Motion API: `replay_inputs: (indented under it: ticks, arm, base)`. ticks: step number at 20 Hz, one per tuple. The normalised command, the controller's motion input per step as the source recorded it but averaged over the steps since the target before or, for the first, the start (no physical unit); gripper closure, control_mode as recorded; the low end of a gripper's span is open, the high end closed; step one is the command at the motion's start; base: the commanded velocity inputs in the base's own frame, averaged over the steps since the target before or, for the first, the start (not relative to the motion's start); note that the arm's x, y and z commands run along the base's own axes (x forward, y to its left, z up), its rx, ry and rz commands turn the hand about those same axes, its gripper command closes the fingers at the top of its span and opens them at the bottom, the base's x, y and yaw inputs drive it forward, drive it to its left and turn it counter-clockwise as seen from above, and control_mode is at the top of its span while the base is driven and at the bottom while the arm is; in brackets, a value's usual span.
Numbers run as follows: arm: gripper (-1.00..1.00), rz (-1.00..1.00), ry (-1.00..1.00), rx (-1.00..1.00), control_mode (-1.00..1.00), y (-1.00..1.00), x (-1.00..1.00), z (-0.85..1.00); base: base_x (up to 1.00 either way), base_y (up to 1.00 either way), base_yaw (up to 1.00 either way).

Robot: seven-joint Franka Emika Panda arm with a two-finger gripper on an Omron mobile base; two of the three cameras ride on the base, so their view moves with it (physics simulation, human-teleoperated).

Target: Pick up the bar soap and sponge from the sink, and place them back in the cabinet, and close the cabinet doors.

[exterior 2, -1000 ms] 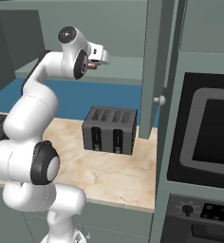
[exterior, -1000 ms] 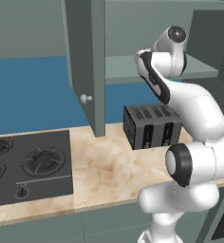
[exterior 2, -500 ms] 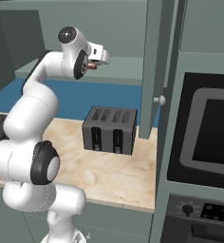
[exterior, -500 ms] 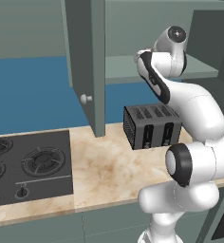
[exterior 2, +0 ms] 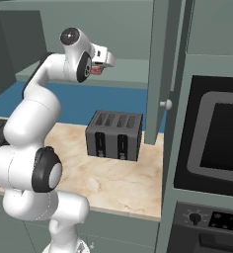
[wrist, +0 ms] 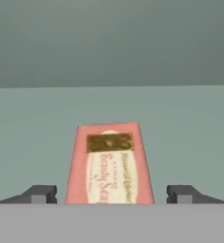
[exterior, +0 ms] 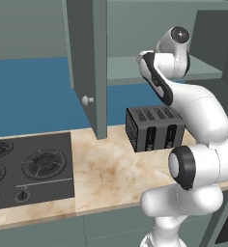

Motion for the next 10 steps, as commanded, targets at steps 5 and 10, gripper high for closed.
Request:
replay_inputs:
  ticks: [5,10]
  arm:
    - [-1.0,0.0,0.0,0.0,-1.0,0.0,-0.02,0.0]
    - [-1.0,0.0,-0.01,0.0,-1.0,0.0,-0.19,0.0]
  base:
    - [0.0,0.0,0.0]
    - [0.0,0.0,0.0]
